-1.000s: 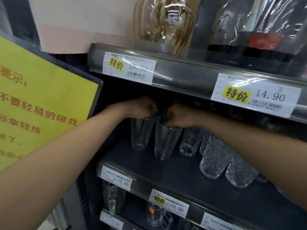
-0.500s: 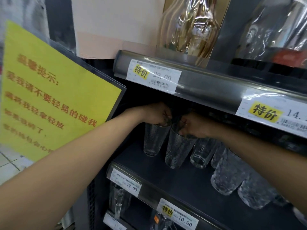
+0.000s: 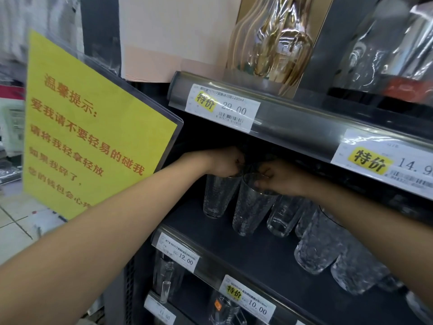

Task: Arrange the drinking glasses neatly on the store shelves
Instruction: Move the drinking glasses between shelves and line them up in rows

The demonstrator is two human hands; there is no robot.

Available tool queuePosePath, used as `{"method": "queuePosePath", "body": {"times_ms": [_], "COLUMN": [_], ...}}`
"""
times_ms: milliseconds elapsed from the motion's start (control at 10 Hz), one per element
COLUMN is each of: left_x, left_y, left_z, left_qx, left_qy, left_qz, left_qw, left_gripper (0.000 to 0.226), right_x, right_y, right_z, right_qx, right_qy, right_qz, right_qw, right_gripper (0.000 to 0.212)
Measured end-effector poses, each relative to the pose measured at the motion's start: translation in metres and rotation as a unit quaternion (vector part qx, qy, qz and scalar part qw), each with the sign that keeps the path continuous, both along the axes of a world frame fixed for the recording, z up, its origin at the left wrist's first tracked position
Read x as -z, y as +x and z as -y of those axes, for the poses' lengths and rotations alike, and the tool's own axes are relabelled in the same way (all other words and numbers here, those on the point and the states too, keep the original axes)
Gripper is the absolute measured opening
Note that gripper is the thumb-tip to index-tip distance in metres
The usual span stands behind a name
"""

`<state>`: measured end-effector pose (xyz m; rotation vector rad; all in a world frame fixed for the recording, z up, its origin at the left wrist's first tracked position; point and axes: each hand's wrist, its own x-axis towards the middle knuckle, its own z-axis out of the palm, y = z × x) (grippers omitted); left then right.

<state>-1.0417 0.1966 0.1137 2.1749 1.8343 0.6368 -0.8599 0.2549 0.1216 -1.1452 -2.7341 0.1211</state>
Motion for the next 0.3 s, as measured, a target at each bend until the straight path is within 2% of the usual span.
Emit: {"method": "queuePosePath", "body": {"times_ms": [100, 300], "left_x": [0.000, -0.006], "left_y": [0.003, 0.026], "left_z": [0.005, 0.024], "left_qx": [-0.010, -0.036], "left_qy": [0.010, 0.096], "left_qz": [0.012, 0.033], "left_qw": [1.000, 0.994], "left_gripper": [0.026, 0.030], "right_x": [-0.003, -0.009], "right_y": [0.012, 0.048], "right_z": [0.009, 0.042], "right_qx": [0.002, 0.042], "right_qy": [-0.003, 0.022], "right_qz": [-0.026, -0.106], "right_qw": [1.000, 0.993], "right_gripper": [0.018, 0.020]}}
